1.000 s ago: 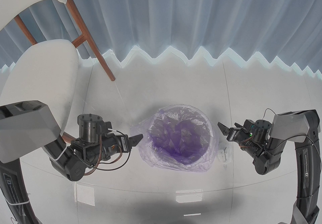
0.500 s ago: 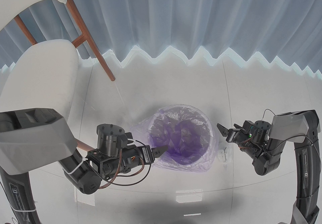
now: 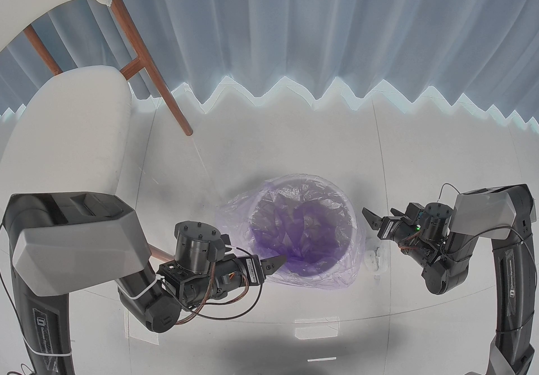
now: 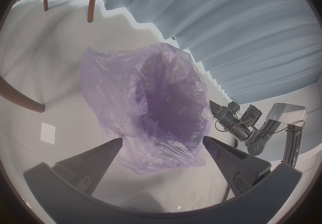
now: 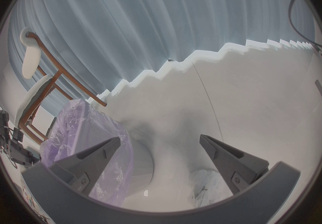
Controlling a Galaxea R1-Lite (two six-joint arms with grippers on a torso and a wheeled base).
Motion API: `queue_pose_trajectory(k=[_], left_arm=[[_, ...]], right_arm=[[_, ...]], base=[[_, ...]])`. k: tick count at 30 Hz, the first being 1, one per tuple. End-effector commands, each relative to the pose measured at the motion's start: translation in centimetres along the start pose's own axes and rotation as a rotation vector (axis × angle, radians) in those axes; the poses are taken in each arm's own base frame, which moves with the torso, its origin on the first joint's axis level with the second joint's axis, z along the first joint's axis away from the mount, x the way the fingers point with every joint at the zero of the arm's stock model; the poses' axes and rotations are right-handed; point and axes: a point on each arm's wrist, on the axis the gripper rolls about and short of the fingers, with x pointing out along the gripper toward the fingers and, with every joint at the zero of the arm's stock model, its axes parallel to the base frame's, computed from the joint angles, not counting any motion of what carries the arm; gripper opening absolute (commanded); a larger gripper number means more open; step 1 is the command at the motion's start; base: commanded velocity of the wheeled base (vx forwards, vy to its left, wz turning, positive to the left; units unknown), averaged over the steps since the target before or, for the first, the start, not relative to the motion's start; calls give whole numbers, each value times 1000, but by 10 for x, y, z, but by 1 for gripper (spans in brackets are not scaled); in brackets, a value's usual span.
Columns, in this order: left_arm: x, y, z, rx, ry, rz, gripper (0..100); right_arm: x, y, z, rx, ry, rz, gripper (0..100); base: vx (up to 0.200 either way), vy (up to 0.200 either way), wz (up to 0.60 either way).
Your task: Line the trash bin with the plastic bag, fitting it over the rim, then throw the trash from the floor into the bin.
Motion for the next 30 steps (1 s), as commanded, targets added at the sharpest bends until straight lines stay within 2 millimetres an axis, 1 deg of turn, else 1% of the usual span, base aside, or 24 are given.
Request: queue_pose_trajectory(k=[1,3,5,7,11,14,16,19,20,23,27,28,30], left_arm=[[-8,-7,5,3,-6,-10,100],[-7,-5,-2,3,21,0,100],[1,0,-11,2,43,9,100],[3,1,-13,3,49,12,100],[-4,1,-14,0,59,24,100],[-10,6,-23,4,98,54,100],[-9,5,-24,5,96,51,100],[-12,1,-22,11,86,36,100],[-16,-5,-19,15,76,21,100],[-20,-10,-20,16,80,11,100],[-7,-1,-25,11,91,27,100],[-1,-1,-22,9,70,21,100],[2,1,-17,3,41,24,100]], right_arm=[[0,1,0,-2,-13,6,100],[0,1,-1,-2,-10,6,100],[0,2,-3,-4,-4,9,100],[0,3,-4,-4,0,10,100],[0,3,-3,-3,-2,10,100],[0,2,-5,-4,2,9,100],[0,2,-5,-4,2,9,100],[0,2,-5,-4,2,9,100],[1,2,-5,-4,1,10,100],[0,2,-6,-3,7,8,100],[0,1,-8,-2,11,6,100],[0,2,-7,-3,10,7,100],[0,2,-7,-3,10,7,100]], base=[[0,0,0],[0,0,0],[0,0,0],[0,0,0],[0,0,0],[0,0,0],[0,0,0],[0,0,0],[0,0,0],[0,0,0],[0,0,0],[0,0,0],[0,0,0]])
